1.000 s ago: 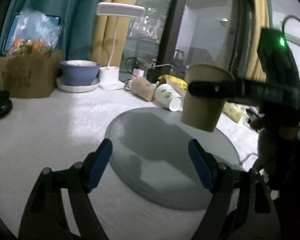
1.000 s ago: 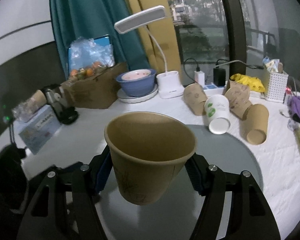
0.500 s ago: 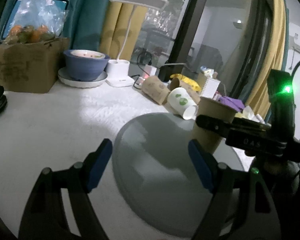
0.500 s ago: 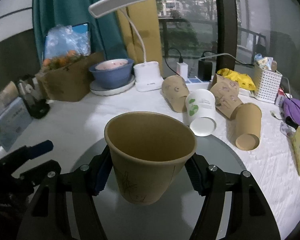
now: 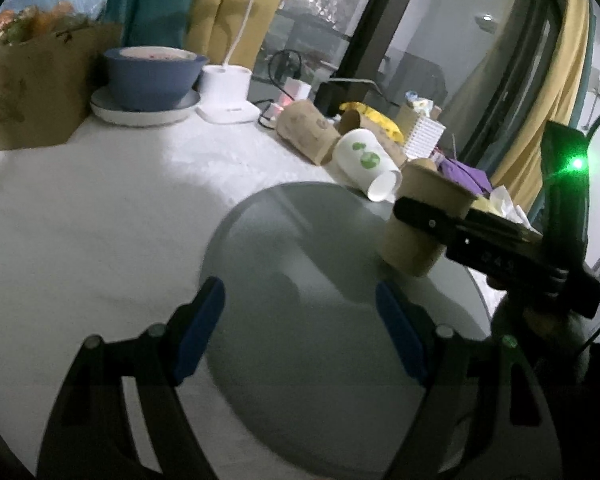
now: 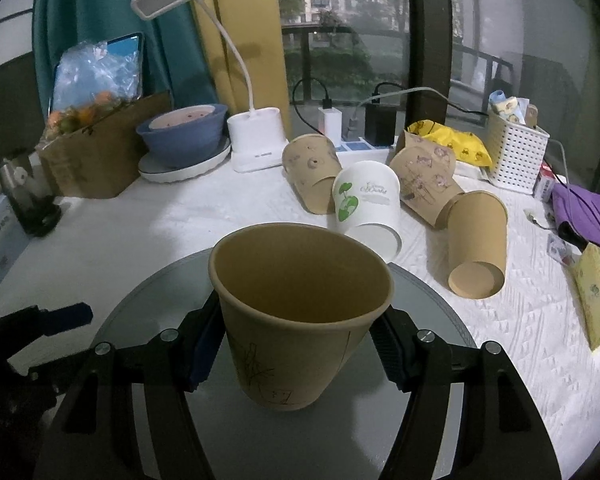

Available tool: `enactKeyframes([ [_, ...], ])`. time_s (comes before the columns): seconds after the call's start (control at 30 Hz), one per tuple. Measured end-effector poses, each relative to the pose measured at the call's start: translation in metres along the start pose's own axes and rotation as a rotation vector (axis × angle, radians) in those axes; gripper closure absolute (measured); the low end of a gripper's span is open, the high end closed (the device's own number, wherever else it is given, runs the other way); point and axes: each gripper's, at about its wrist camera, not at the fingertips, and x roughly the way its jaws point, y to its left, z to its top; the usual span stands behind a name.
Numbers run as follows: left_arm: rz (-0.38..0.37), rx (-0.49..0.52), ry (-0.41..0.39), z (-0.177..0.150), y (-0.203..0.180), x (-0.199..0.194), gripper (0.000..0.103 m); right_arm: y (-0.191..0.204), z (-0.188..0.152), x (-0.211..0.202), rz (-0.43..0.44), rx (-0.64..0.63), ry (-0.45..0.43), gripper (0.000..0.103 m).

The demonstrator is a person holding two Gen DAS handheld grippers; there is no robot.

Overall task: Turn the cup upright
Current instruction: 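Lower the cup with the right tool onto the grey round mat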

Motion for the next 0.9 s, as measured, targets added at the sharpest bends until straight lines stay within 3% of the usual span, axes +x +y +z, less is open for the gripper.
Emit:
enactKeyframes([
  [0.9, -0.018, -0.024, 0.012, 0.0, 0.003, 0.0, 0.024, 0.009, -0.013, 0.001, -0.05, -0.013, 0.077, 0.033],
])
